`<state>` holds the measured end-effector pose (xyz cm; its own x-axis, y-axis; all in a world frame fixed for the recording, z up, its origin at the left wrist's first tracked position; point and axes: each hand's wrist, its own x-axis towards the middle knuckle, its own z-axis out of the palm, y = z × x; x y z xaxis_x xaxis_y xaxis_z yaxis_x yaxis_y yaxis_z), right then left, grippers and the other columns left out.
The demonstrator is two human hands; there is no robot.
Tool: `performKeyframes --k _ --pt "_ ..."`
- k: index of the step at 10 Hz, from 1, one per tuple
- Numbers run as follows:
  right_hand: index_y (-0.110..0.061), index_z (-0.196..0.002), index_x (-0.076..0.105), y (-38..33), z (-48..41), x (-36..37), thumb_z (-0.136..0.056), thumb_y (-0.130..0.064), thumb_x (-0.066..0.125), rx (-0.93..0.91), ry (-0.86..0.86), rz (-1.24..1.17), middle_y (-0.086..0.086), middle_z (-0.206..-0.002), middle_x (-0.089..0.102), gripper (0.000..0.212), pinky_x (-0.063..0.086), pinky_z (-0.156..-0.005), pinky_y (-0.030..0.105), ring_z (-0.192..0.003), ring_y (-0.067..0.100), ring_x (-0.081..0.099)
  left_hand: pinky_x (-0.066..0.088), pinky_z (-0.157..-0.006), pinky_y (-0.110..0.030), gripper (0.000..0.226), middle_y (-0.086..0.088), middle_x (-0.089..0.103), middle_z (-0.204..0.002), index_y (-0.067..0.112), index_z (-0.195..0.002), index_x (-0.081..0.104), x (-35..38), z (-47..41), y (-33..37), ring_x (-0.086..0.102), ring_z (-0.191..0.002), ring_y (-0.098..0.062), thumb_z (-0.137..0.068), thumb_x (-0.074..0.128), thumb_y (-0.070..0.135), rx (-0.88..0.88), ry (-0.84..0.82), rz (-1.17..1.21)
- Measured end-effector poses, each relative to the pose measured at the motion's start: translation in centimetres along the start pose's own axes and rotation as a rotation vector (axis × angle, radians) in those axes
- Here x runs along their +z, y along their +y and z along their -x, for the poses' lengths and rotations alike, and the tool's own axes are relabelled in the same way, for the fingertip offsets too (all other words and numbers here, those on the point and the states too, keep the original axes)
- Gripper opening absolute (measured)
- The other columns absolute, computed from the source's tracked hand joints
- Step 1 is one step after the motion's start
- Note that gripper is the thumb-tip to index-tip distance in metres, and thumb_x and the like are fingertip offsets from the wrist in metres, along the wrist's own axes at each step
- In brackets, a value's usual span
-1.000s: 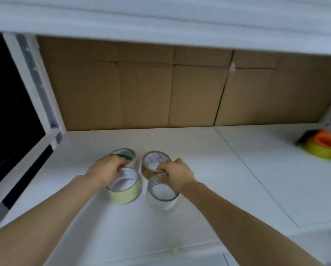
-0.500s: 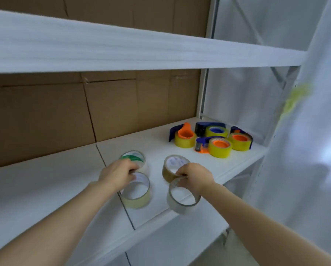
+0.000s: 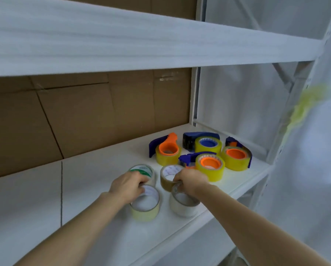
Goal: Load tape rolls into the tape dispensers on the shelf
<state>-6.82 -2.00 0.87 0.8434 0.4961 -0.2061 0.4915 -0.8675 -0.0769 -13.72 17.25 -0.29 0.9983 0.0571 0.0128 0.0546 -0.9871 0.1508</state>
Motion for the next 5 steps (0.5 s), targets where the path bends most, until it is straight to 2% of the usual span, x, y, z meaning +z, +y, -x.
performKeyframes --k 1,2,3,4,5 --pt "-0.021 -0.135 0.047 -0.3 -3.4 -0.4 -0.091 -0.021 0.054 -0.009 -0.069 0.004 0.009 -0.138 0.049 0.044 0.042 -0.099 0.036 -0.125 0.031 0.048 0.041 -0.067 -0.029 0.007 -0.003 0.062 -0.092 0.023 -0.084 0.060 0.3 -1.1 0.5 0.059 -0.093 -0.027 -0.086 0.053 0.025 -0.038 -0.011 0.010" --pt "-0.016 -0.149 0.020 -0.5 -6.2 -0.5 -0.092 -0.018 0.054 -0.073 -0.235 0.033 0.010 -0.158 0.017 0.066 0.023 -0.114 0.034 -0.144 0.027 0.022 0.049 -0.078 -0.032 0.020 -0.005 0.067 -0.109 0.021 -0.101 0.066 0.7 -2.1 1.2 0.060 -0.100 -0.026 -0.087 0.052 0.027 -0.080 0.011 0.005" --pt "-0.011 -0.148 0.021 -0.1 -5.2 -0.9 -0.093 -0.010 0.048 -0.188 -0.185 -0.019 0.013 -0.156 0.018 0.062 0.025 -0.113 0.034 -0.142 0.029 0.025 0.047 -0.077 -0.029 0.017 -0.003 0.067 -0.102 0.020 -0.095 0.066 1.0 -2.1 2.6 0.061 -0.100 -0.025 -0.085 0.053 0.026 -0.154 0.033 0.030" --pt "-0.017 -0.142 0.036 3.0 -2.8 -0.4 -0.093 -0.013 0.046 -0.403 0.108 -0.212 0.010 -0.150 0.032 0.050 0.038 -0.105 0.036 -0.130 0.030 0.042 0.050 -0.087 -0.032 0.037 -0.002 0.063 -0.117 0.027 -0.113 0.064 0.4 -1.0 3.9 0.058 -0.110 -0.025 -0.078 0.057 0.034 -0.273 0.131 0.091" --pt "-0.020 -0.137 0.045 7.4 -1.3 -1.1 -0.093 -0.017 0.048 -0.512 0.171 -0.334 0.005 -0.141 0.045 0.044 0.042 -0.101 0.033 -0.123 0.024 0.050 0.048 -0.091 -0.033 0.046 -0.005 0.058 -0.125 0.024 -0.125 0.059 0.9 1.0 6.2 0.056 -0.113 -0.026 -0.080 0.062 0.029 -0.456 0.359 0.169"
